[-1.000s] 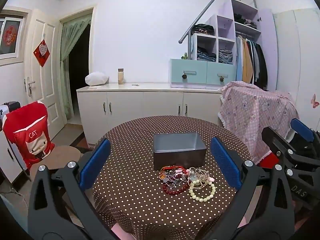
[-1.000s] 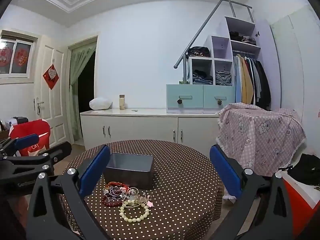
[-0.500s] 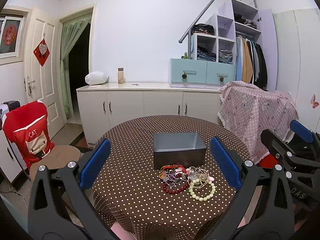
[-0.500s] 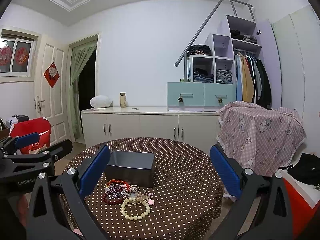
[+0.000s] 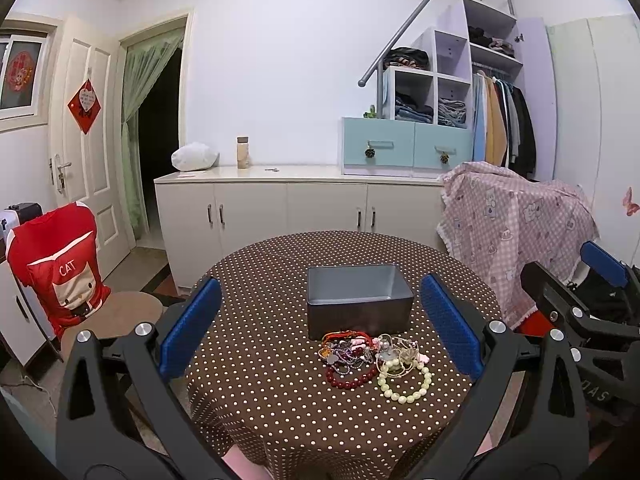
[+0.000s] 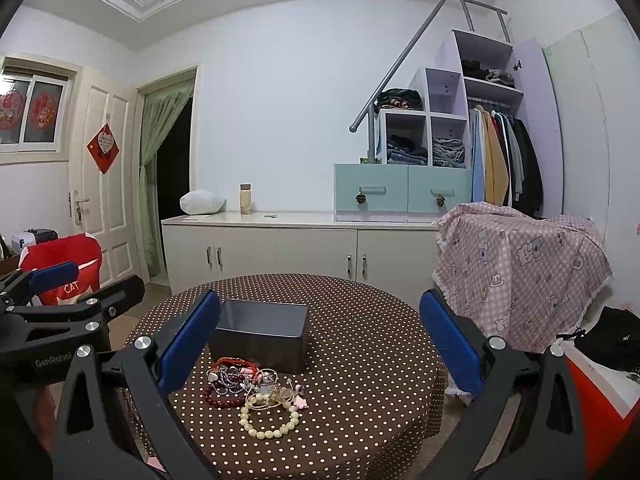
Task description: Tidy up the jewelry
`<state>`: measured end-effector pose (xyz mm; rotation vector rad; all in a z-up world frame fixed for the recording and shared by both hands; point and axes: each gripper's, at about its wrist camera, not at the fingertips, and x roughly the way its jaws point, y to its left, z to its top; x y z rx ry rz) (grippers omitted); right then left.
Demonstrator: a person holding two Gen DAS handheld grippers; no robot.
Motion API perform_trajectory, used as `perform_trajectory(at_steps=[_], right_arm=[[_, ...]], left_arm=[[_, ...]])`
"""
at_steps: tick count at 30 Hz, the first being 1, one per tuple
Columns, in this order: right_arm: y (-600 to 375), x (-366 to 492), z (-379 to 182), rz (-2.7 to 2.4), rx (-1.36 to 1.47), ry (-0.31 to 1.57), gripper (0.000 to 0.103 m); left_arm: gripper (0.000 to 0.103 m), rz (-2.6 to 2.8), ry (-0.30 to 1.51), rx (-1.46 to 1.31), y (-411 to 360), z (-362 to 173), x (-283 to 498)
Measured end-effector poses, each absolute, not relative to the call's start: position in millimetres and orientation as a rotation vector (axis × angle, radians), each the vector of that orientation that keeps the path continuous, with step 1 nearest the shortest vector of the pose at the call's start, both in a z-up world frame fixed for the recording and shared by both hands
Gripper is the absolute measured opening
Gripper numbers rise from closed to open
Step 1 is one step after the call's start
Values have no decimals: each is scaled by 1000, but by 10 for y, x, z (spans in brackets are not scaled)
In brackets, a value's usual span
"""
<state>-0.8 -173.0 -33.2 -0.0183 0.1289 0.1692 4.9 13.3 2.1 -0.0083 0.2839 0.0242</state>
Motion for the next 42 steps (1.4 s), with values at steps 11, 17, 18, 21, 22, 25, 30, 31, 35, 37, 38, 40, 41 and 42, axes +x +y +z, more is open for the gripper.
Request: perform_trajectory(at_steps=[11,17,18,21,22,25,30,31,35,37,38,40,41,42], right_arm=[[-1719,18,-328,176,-17,138,96],[-1715,26,-324,176,-21,138,96],[-1716,26,-322,176,-19,139,96],[-1713,25,-323,174,-20,139,96],[-1712,24,-324,174,-20,139,96],[-1705,25,-322,175,-20,138,96],[-1702,30,-324,178,-22,140,96],[-1699,29,-325,178,-23,140,96],[-1708,27,-329,180,-19,143,96],[-1713,30,-332,179,-19,143,96],[-1712,28,-336,179,-19,143,96],[-1719,30,-338,181,-18,144,96],[-1718,30,-338,182,-18,145,96],[-1719,33,-341,184,-18,147,96]], left_arm=[[97,25,286,-10,148,14,55],[97,24,286,-10,142,20,57],[97,24,286,-10,144,18,57],[97,24,285,-8,152,19,65],[97,25,285,-7,153,20,66],[97,26,283,-9,158,31,71],[97,27,283,-14,170,48,76],[97,29,283,-12,171,50,77],[97,29,282,-11,176,45,73],[97,29,284,-12,177,43,69],[97,29,284,-12,182,43,69],[97,30,286,-11,190,43,69],[97,30,285,-12,182,40,68],[97,30,286,-11,183,34,66]])
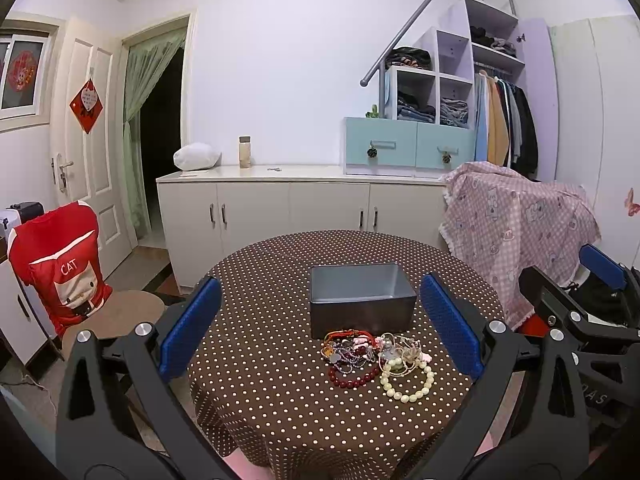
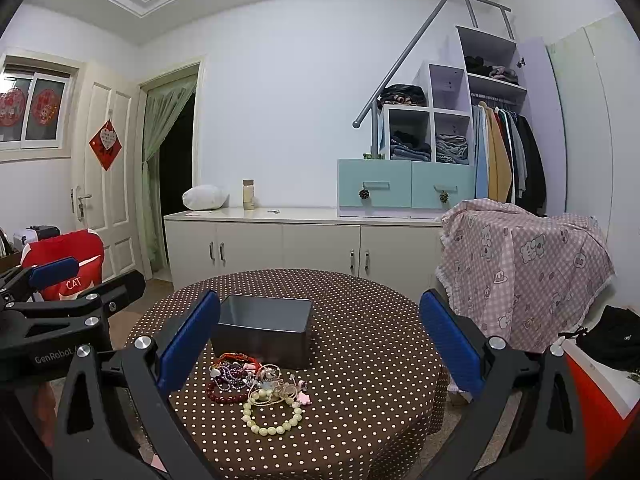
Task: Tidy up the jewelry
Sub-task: 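Grasp the dark red bead bracelet with the left tool while the right tool grasps the cream bead bracelet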
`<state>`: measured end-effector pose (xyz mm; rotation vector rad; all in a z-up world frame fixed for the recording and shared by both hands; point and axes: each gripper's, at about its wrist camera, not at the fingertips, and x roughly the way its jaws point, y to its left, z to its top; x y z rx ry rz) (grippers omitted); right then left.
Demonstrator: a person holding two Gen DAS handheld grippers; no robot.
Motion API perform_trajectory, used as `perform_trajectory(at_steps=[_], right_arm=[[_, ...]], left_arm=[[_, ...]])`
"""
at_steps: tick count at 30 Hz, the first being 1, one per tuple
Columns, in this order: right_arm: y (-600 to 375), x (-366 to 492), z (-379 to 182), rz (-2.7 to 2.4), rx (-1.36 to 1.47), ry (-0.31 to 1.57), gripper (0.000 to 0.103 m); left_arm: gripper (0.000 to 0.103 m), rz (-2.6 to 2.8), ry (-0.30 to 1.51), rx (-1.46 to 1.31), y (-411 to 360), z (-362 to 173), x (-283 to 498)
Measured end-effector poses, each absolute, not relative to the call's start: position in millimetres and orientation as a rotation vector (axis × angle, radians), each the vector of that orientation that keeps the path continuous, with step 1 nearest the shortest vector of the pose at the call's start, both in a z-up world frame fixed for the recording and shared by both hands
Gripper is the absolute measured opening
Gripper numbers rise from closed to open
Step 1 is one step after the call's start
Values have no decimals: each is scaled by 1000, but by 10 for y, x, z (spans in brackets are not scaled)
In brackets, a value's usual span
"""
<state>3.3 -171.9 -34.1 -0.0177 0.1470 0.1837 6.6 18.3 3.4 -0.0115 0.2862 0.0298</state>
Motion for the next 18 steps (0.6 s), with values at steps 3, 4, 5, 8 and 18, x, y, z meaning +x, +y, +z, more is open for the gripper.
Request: perform_trajectory(at_steps=[3,4,5,8,18], right_arm=[[-1727,50,-366,180,-15,157,96],[-1729,64,-377,178,-14,165,96],[-1732,70,-385,177,-13,169,96],[-1736,111,-417,171,-12,190,96],[-1742,280,-628,184,28,274,96]], left_arm=[[97,29,293,-9,193,9,70],[97,29,296,-9,192,-1,75],[97,26,302,-10,205,-12,85],[97,25,321,-7,190,-60,109],[97,49,417,-13,279,-282,258]])
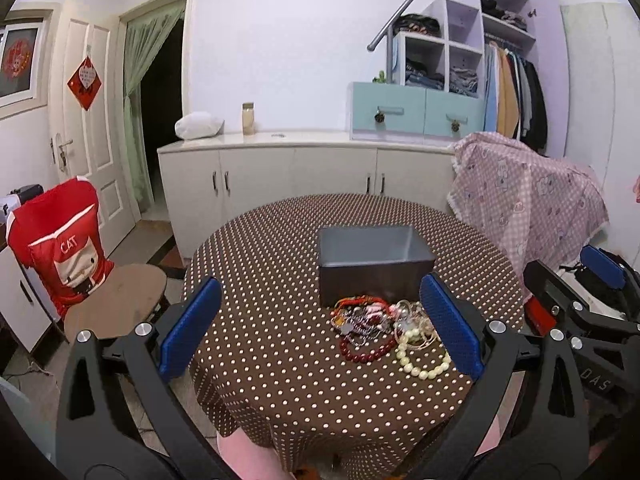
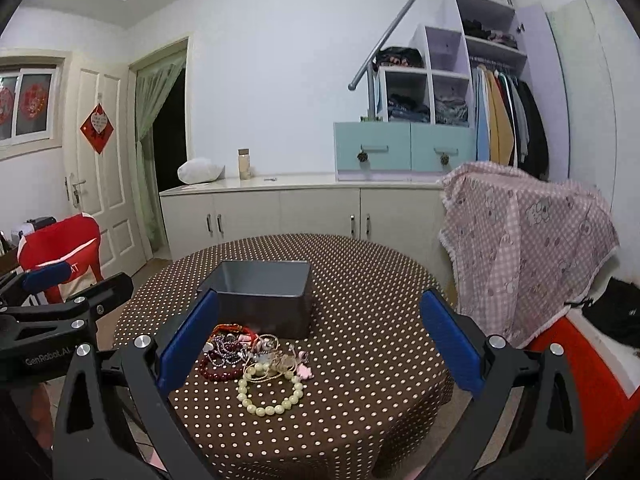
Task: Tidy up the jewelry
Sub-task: 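Grasp the dark red bead bracelet with the left tool while the right tool grasps the cream bead bracelet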
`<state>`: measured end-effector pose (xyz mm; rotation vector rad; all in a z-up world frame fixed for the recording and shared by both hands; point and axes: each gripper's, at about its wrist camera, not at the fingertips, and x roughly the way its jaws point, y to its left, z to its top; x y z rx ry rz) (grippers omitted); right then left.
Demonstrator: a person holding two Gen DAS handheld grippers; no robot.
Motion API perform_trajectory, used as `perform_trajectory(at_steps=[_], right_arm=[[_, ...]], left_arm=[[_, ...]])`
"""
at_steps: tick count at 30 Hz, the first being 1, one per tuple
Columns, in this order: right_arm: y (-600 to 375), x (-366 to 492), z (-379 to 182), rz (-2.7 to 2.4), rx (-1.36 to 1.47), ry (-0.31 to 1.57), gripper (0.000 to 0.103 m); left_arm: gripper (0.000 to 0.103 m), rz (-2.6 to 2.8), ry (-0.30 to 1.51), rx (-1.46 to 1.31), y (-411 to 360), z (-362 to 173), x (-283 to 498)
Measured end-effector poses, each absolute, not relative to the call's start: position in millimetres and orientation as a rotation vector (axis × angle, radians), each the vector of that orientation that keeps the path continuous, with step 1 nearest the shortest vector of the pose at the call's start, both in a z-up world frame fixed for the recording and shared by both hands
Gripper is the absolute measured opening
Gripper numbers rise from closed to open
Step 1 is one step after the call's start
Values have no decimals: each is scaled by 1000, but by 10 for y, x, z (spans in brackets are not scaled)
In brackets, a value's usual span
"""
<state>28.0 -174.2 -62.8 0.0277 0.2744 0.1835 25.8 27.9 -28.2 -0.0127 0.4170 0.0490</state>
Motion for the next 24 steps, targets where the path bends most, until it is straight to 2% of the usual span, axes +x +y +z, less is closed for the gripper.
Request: perform_trajectory(at_steps=[24], right_arm=[[-1522,474,-1344,174,-42,332,96]], left_arm=[[97,-1,621,-38,427,-975,664]])
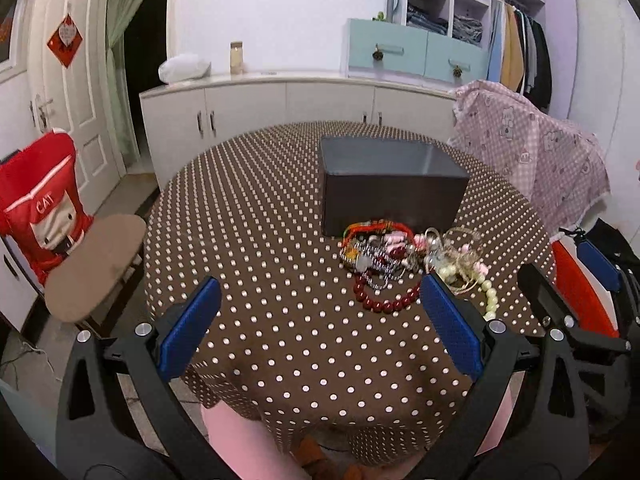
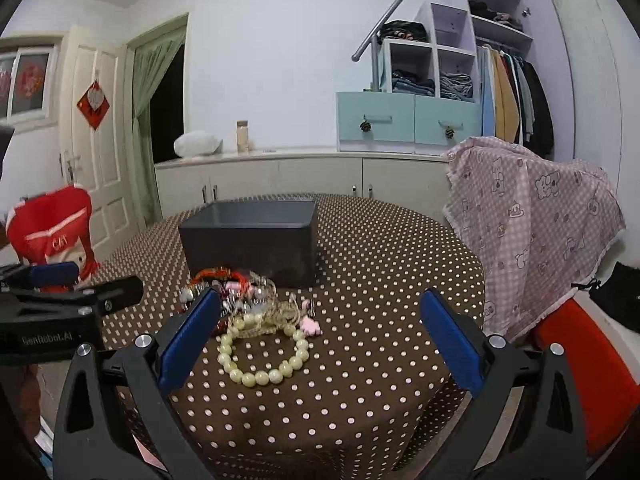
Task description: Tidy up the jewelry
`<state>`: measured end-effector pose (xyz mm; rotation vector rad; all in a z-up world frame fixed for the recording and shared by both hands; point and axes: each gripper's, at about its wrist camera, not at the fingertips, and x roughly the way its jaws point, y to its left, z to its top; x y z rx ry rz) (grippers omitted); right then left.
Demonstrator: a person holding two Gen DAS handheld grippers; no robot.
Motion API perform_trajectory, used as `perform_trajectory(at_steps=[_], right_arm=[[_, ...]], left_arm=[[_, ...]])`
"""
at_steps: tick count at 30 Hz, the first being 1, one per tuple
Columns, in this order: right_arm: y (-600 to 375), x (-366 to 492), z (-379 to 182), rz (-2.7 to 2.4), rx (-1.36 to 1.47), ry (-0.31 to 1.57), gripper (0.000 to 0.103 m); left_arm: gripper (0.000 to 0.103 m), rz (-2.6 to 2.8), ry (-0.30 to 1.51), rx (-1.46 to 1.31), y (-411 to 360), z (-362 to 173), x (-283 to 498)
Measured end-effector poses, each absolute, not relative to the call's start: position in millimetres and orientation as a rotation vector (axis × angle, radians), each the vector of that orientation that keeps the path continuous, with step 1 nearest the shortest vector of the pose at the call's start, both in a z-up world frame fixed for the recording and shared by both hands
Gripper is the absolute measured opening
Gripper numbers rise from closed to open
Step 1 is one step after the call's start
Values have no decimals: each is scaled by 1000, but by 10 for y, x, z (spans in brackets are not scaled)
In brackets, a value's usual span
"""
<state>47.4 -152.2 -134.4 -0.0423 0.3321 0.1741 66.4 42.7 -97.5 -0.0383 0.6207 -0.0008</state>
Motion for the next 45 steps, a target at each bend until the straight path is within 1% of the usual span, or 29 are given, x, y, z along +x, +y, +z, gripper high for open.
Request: perform_trajectory(at_steps=[6,7,8,9,11,12,13,14,15,17,18,19,20,21,22,23,24,25,26,33,45], right_arm=[[-1495,565,-1490,189,-48,377,95],[-1482,569,-1505,192,-47,382,91],[-1475,585,-1522,193,-48,388,84],[-1465,605,-1538,190,-53,396,80],[-1438,641,-1581,192,-63,415,68],[-1431,651,-1599,194,-66,422,64],[-1427,670,-1618,194,-69,432,61],[-1426,686,-1639,195,-71,441,55],[-1424,707,-1659,195,-72,454,52],[-1429,737,-1699,206,-67,476,37],[-1439,737,-1704,217,-53,475,35],[-1447,740,-1706,227,-39,480,28],[-1454,745,-1704,249,-24,488,19],[-1451,751,-1704,265,-16,497,19],[-1439,755,-1705,270,-17,500,16],[-1439,766,-1702,277,-16,504,8],[-1449,771,-1697,284,-9,506,8],[-1467,775,-1691,289,3,508,8],[-1488,778,-1686,295,17,510,8],[-1558,724,-1554,309,38,468,8],[-1620,719,-1223,311,26,358,8]], left_arm=[[97,-47,669,-100,504,-1150,764],[97,-59,671,-114,512,-1171,781],[97,-65,672,-124,515,-1182,804],[97,-71,668,-135,520,-1196,823],[97,-84,664,-160,525,-1230,874],[97,-88,669,-164,523,-1247,898],[94,-91,672,-164,514,-1260,921],[89,-94,675,-163,503,-1287,946],[86,-95,686,-159,489,-1319,976],[79,-76,688,-139,454,-1355,1004],[75,-64,683,-116,426,-1358,1007],[66,-53,685,-97,404,-1363,1016],[50,-38,682,-81,395,-1365,1022],[41,-32,676,-64,382,-1369,1033],[29,-42,675,-61,382,-1370,1038],[23,-42,672,-71,399,-1366,1042],[20,-41,671,-79,420,-1357,1048],[13,-45,671,-90,445,-1351,1051],[9,-48,671,-104,470,-1348,1051],[8,-71,652,-152,569,-1311,1027],[8,-112,530,-161,613,-994,959]])
